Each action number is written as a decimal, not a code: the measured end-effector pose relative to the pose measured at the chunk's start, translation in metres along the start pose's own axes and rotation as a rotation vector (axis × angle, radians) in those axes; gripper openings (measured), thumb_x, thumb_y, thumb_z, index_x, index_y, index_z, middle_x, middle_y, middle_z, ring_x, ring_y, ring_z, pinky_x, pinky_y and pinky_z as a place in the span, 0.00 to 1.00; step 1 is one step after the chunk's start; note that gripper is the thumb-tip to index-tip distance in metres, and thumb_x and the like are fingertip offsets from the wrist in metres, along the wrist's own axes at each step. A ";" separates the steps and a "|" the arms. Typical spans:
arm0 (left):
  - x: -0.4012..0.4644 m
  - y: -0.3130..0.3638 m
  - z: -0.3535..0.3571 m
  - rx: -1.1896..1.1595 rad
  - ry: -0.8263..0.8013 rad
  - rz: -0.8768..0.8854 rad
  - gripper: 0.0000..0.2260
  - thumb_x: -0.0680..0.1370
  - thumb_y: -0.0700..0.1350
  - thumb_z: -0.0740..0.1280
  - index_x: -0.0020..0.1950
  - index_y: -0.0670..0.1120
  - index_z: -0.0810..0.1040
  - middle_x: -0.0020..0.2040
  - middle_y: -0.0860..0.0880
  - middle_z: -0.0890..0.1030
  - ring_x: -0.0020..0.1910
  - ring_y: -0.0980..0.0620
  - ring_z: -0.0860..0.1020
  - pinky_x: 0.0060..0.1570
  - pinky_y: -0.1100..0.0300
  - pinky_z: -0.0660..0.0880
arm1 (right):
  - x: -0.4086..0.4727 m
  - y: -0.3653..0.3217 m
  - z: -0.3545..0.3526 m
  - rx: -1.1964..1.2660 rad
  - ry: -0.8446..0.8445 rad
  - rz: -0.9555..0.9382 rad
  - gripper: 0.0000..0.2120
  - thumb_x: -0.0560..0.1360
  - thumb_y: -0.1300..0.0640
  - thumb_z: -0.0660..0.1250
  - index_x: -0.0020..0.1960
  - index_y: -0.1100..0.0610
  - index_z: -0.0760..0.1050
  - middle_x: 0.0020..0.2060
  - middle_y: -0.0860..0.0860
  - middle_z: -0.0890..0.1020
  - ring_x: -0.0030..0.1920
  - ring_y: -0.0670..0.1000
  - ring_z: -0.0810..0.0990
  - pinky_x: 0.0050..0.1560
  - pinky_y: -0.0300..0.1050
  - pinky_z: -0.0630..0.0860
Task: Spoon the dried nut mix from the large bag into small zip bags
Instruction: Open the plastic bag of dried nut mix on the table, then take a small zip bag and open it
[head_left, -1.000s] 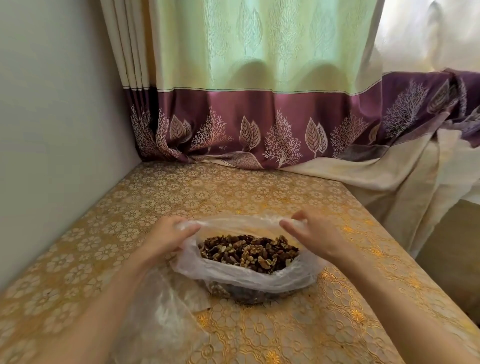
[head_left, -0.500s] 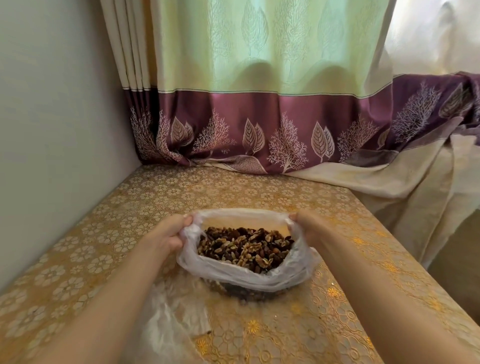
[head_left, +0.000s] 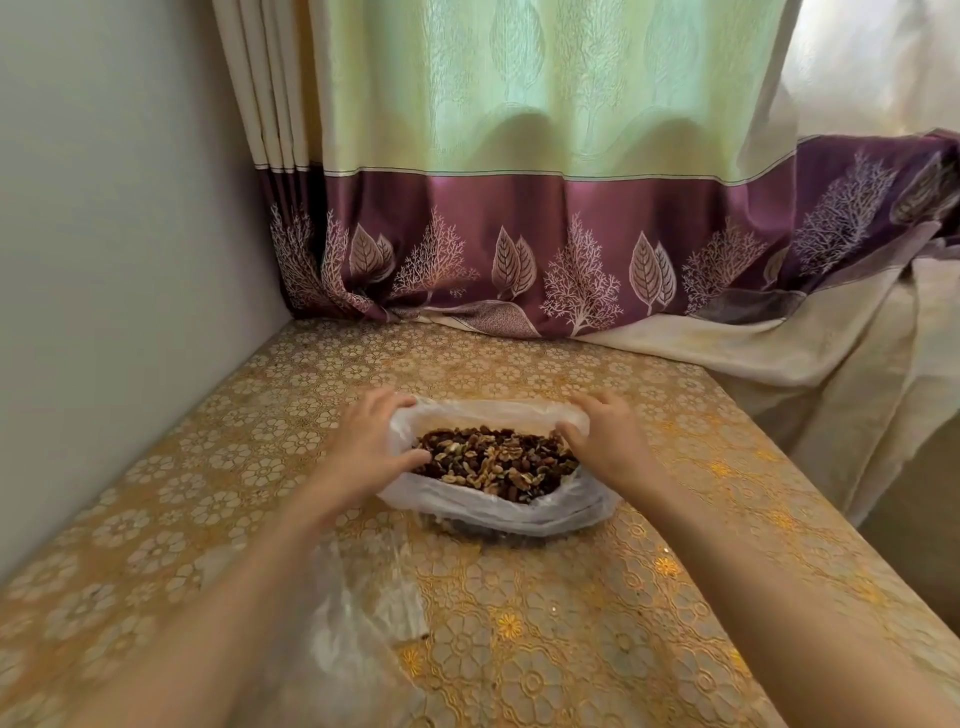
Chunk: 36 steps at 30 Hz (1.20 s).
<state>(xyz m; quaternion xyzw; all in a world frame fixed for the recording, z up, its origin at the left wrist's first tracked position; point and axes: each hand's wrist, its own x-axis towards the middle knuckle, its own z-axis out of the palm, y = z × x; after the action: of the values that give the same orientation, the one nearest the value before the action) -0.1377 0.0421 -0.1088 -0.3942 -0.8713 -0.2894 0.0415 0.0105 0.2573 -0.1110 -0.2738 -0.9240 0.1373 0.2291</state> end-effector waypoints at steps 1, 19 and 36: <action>-0.006 0.000 0.000 0.058 -0.061 0.039 0.30 0.72 0.55 0.69 0.71 0.54 0.64 0.74 0.54 0.58 0.73 0.53 0.55 0.70 0.52 0.56 | -0.008 -0.003 -0.003 -0.001 0.016 -0.085 0.21 0.78 0.50 0.64 0.68 0.57 0.71 0.66 0.54 0.73 0.67 0.53 0.69 0.67 0.48 0.63; -0.096 -0.024 -0.031 0.057 -0.321 0.000 0.24 0.78 0.54 0.63 0.73 0.52 0.62 0.76 0.51 0.56 0.74 0.54 0.55 0.71 0.57 0.54 | -0.119 -0.036 -0.008 0.009 0.059 -0.226 0.21 0.79 0.53 0.62 0.70 0.58 0.69 0.71 0.56 0.68 0.71 0.55 0.65 0.71 0.53 0.61; -0.150 -0.067 -0.038 0.009 0.107 -0.294 0.11 0.72 0.49 0.71 0.40 0.49 0.70 0.42 0.50 0.75 0.42 0.52 0.72 0.37 0.62 0.66 | -0.152 -0.083 0.042 0.037 -0.335 -0.471 0.23 0.82 0.46 0.52 0.75 0.49 0.60 0.75 0.47 0.60 0.75 0.46 0.56 0.73 0.41 0.48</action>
<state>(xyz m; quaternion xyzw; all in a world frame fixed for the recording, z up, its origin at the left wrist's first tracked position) -0.0882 -0.1124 -0.1540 -0.2463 -0.9173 -0.3092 0.0469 0.0659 0.0985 -0.1683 -0.0208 -0.9844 0.1405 0.1040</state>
